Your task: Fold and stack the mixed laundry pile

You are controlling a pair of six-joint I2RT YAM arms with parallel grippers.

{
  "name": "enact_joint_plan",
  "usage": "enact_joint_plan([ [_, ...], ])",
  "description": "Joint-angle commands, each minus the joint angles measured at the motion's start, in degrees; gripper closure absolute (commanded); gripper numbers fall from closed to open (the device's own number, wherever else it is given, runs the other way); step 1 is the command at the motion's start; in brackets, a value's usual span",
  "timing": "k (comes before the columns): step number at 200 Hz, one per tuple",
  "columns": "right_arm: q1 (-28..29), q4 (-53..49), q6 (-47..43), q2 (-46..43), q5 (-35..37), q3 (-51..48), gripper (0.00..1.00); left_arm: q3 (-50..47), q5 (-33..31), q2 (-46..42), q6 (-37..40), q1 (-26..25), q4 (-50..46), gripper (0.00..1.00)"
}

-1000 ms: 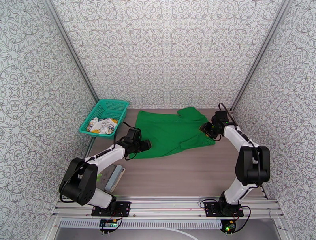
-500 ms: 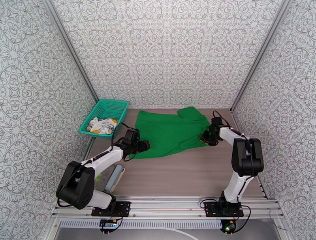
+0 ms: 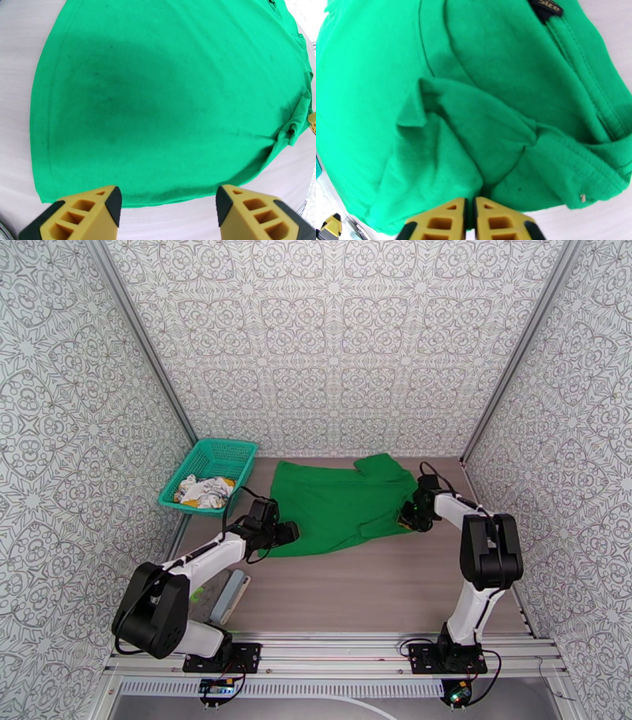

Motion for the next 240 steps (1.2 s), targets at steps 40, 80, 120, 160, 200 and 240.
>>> enact_joint_plan([
  [40, 0.3, -1.6, 0.2, -9.2, 2.5, -2.8, 1.0, -1.7, 0.3, -2.5, 0.0, 0.8, -0.2, 0.32],
  [80, 0.3, -3.1, 1.2, -16.1, 2.1, -6.9, 1.0, -2.7, 0.4, -4.2, -0.1, 0.8, -0.4, 0.32],
  [120, 0.4, -8.3, 1.1, -27.8, 3.3, -14.1, 1.0, -4.3, -0.1, -8.6, -0.1, 0.9, -1.6, 0.31],
  [160, 0.2, -14.7, 2.9, -39.6, 3.6, -22.1, 1.0, -6.1, 0.1, -13.3, -0.1, 0.9, -3.8, 0.31],
  [200, 0.2, -20.1, 5.8, -49.2, 3.1, -30.1, 1.0, -7.9, 0.0, -18.1, -0.2, 0.5, -6.1, 0.31],
  [240, 0.3, -21.8, 9.1, -53.7, 4.4, -35.3, 0.91, -10.1, -0.3, -20.9, -0.2, 0.4, -8.2, 0.3],
])
